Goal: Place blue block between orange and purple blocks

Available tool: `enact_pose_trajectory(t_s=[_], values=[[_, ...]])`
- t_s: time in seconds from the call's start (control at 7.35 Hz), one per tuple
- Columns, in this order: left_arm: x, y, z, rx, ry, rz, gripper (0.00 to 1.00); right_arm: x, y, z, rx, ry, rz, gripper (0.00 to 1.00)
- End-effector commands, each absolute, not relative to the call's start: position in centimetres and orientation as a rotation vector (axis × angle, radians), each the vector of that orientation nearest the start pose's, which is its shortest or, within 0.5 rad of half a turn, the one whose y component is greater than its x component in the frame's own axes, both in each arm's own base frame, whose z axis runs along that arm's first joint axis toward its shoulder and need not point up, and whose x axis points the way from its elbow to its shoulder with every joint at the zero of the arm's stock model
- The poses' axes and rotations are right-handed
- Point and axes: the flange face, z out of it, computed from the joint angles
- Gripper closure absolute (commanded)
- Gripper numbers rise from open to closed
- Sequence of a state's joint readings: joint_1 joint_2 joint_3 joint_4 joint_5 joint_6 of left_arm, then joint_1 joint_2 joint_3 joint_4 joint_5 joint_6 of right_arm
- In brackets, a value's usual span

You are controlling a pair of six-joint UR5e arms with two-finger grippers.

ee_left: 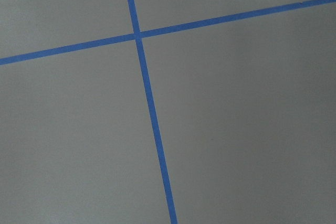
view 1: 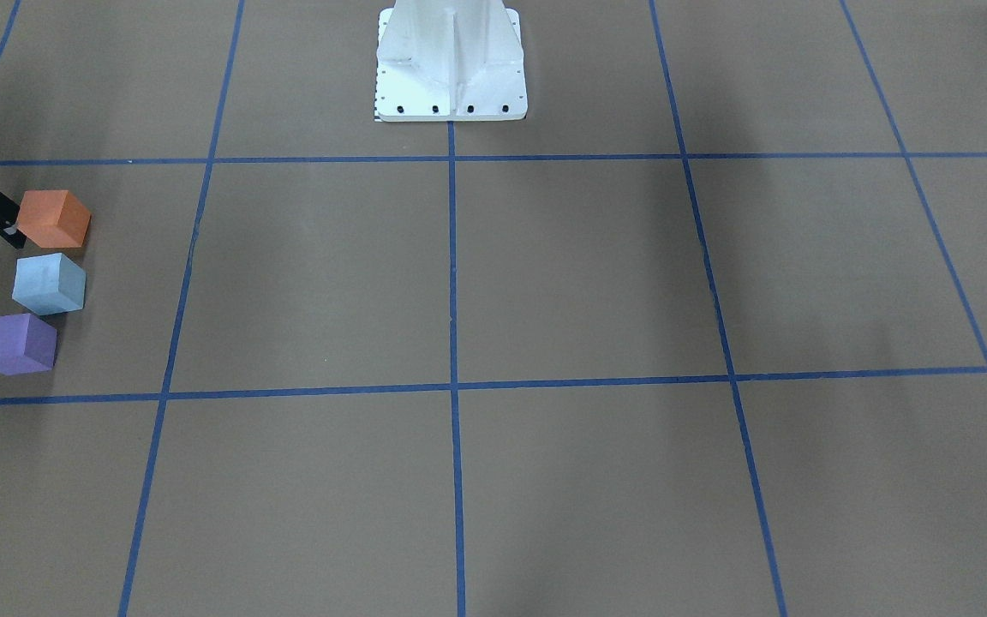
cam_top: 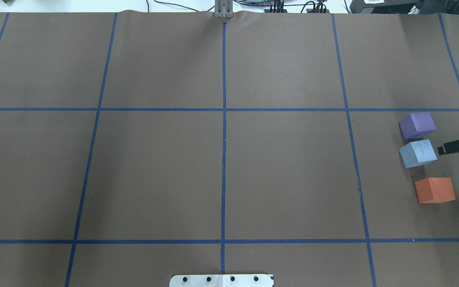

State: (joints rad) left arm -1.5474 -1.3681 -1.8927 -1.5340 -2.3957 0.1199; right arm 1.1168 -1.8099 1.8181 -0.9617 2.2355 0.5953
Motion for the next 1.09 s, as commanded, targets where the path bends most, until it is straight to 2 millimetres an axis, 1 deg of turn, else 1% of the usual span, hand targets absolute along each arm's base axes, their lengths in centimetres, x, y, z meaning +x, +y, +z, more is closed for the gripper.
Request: enact_pose_trajectory(t_s=[0.0, 0.14, 0.27, 0.41, 0.54, 0.95], values=[[-5.0, -41.0, 59.1, 0.117, 0.832, 0.168, 0.00, -3.6, -42.1, 54.9, 0.174, -0.766, -0.149, 0.00], [-4.9, -41.0, 59.1, 0.118, 0.832, 0.172, 0.00, 0.8, -42.9, 55.4, 0.154, -0.769, -0.208, 0.00], [-4.9, -41.0, 59.2, 0.116, 0.832, 0.170, 0.00, 4.4, -41.7, 59.1, 0.142, -0.767, -0.252, 0.00], [-4.9, -41.1, 59.3, 0.114, 0.832, 0.170, 0.00, 4.9, -40.3, 60.5, 0.124, -0.769, -0.233, 0.00], [-4.9, -41.0, 59.3, 0.113, 0.832, 0.168, 0.00, 5.0, -39.9, 61.0, 0.112, -0.770, -0.226, 0.00], [-5.0, -41.1, 59.3, 0.113, 0.828, 0.164, 0.00, 5.0, -39.8, 60.9, 0.112, -0.772, -0.223, 0.00]])
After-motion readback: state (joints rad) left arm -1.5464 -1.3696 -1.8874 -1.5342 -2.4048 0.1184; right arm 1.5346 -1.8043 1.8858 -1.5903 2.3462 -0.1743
